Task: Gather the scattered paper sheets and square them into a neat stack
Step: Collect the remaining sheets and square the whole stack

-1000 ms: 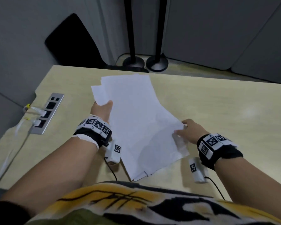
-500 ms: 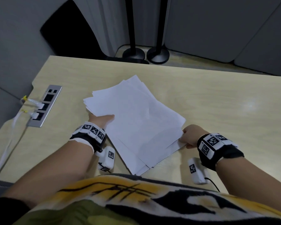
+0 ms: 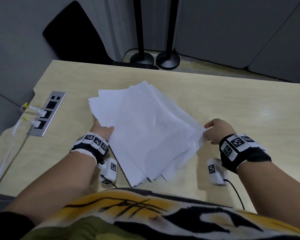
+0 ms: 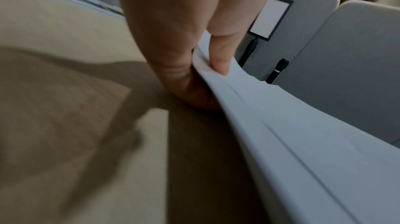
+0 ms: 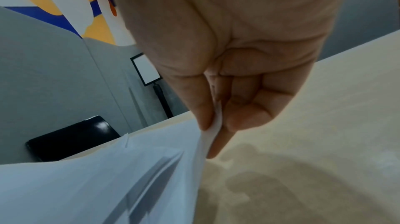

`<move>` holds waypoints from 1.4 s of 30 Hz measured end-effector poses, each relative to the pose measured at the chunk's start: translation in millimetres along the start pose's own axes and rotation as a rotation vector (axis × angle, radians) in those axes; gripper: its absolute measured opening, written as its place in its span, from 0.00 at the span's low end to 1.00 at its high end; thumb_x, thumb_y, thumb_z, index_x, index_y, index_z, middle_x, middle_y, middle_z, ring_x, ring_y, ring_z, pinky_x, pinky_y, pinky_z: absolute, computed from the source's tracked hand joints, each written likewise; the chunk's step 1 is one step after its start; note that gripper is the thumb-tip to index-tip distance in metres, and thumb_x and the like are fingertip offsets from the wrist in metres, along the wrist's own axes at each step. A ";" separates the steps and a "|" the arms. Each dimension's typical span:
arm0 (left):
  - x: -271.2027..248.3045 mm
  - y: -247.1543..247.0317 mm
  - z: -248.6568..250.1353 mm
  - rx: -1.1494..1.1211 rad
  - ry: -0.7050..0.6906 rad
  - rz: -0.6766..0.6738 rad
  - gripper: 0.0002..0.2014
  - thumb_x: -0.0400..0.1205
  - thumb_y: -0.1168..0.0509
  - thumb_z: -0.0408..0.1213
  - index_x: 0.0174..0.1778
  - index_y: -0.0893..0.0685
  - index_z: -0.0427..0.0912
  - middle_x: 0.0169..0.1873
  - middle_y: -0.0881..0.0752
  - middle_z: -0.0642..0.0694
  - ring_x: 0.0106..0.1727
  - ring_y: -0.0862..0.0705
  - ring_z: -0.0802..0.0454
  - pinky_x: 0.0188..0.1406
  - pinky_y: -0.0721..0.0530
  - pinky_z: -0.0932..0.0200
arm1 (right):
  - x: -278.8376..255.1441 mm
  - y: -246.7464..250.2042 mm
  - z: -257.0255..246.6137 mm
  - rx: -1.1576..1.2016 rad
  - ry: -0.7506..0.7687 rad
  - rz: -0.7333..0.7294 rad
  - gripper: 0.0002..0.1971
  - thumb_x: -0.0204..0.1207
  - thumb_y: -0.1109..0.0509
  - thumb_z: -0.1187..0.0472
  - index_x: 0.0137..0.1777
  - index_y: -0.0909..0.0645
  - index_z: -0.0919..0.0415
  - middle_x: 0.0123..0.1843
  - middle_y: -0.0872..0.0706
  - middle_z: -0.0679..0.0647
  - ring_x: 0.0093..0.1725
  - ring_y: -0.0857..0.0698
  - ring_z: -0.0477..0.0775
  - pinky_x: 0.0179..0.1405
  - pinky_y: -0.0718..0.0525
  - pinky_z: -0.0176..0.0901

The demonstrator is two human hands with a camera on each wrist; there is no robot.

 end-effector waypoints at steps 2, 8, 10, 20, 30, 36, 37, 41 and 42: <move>10.9 3.1 -5.7 -0.056 -0.016 -0.062 0.43 0.61 0.26 0.45 0.75 0.32 0.52 0.64 0.16 0.48 0.62 0.16 0.40 0.65 0.19 0.37 | 1.4 -1.8 0.7 0.048 0.008 -0.005 0.15 0.68 0.32 0.69 0.54 0.19 0.55 0.45 0.11 0.57 0.44 0.10 0.59 0.50 0.10 0.57; -22.0 -2.7 4.6 -0.275 0.025 -0.180 0.31 0.72 0.27 0.27 0.69 0.30 0.46 0.60 0.16 0.40 0.59 0.15 0.37 0.61 0.18 0.31 | 1.5 -21.8 4.4 -0.080 0.056 -0.117 0.07 0.75 0.34 0.64 0.52 0.20 0.60 0.47 0.13 0.58 0.50 0.13 0.62 0.51 0.13 0.54; -20.3 -5.5 1.9 -0.256 0.012 -0.181 0.38 0.67 0.21 0.31 0.71 0.30 0.44 0.61 0.15 0.39 0.58 0.14 0.37 0.59 0.16 0.32 | 3.4 -19.6 3.7 -0.172 0.088 -0.092 0.10 0.78 0.34 0.58 0.54 0.19 0.63 0.49 0.13 0.60 0.46 0.16 0.61 0.42 0.20 0.48; -28.1 -20.6 13.2 -0.006 -0.119 -0.258 0.37 0.74 0.27 0.25 0.77 0.34 0.46 0.62 0.18 0.47 0.64 0.20 0.44 0.72 0.25 0.42 | 8.6 -27.0 -19.5 -0.231 0.240 -0.051 0.06 0.78 0.32 0.54 0.45 0.23 0.56 0.41 0.20 0.51 0.43 0.22 0.54 0.37 0.29 0.42; 13.5 -26.0 -5.4 0.100 -0.088 -0.271 0.42 0.54 0.23 0.43 0.68 0.23 0.45 0.58 0.13 0.47 0.60 0.15 0.43 0.67 0.20 0.39 | 20.0 36.6 -22.5 -0.037 0.100 0.355 0.11 0.82 0.40 0.60 0.50 0.18 0.64 0.50 0.13 0.66 0.45 0.19 0.65 0.42 0.29 0.46; -4.5 -26.5 5.8 0.127 -0.086 -0.240 0.36 0.62 0.24 0.35 0.69 0.23 0.41 0.59 0.13 0.43 0.61 0.16 0.40 0.69 0.22 0.39 | -15.7 75.0 -49.1 0.334 0.313 0.797 0.12 0.83 0.40 0.55 0.57 0.19 0.59 0.51 0.13 0.56 0.52 0.17 0.59 0.43 0.31 0.37; -5.7 -27.5 6.4 0.152 -0.094 -0.240 0.37 0.59 0.24 0.38 0.68 0.23 0.42 0.58 0.13 0.44 0.60 0.15 0.41 0.68 0.21 0.40 | -23.4 80.4 -58.2 0.417 0.396 0.851 0.12 0.83 0.40 0.55 0.56 0.18 0.59 0.48 0.13 0.51 0.47 0.17 0.52 0.42 0.31 0.33; -14.0 -28.7 9.8 0.257 -0.109 -0.211 0.30 0.61 0.30 0.40 0.62 0.21 0.43 0.50 0.12 0.45 0.52 0.14 0.42 0.57 0.16 0.49 | -45.7 92.7 -88.7 0.707 0.601 0.921 0.03 0.80 0.37 0.58 0.47 0.22 0.52 0.33 0.24 0.37 0.31 0.25 0.29 0.36 0.30 0.20; -19.4 -27.7 12.4 0.257 -0.098 -0.190 0.29 0.62 0.30 0.40 0.62 0.21 0.42 0.50 0.12 0.45 0.51 0.13 0.42 0.54 0.15 0.51 | -47.3 92.5 -93.5 0.735 0.596 0.907 0.03 0.80 0.36 0.59 0.45 0.23 0.51 0.32 0.26 0.37 0.29 0.26 0.29 0.36 0.30 0.20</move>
Point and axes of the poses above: each hand's wrist, its own x-axis towards the middle knuckle, its own y-axis out of the back of the hand, z = x × y, the point moved 2 cm from there along x, towards the middle knuckle
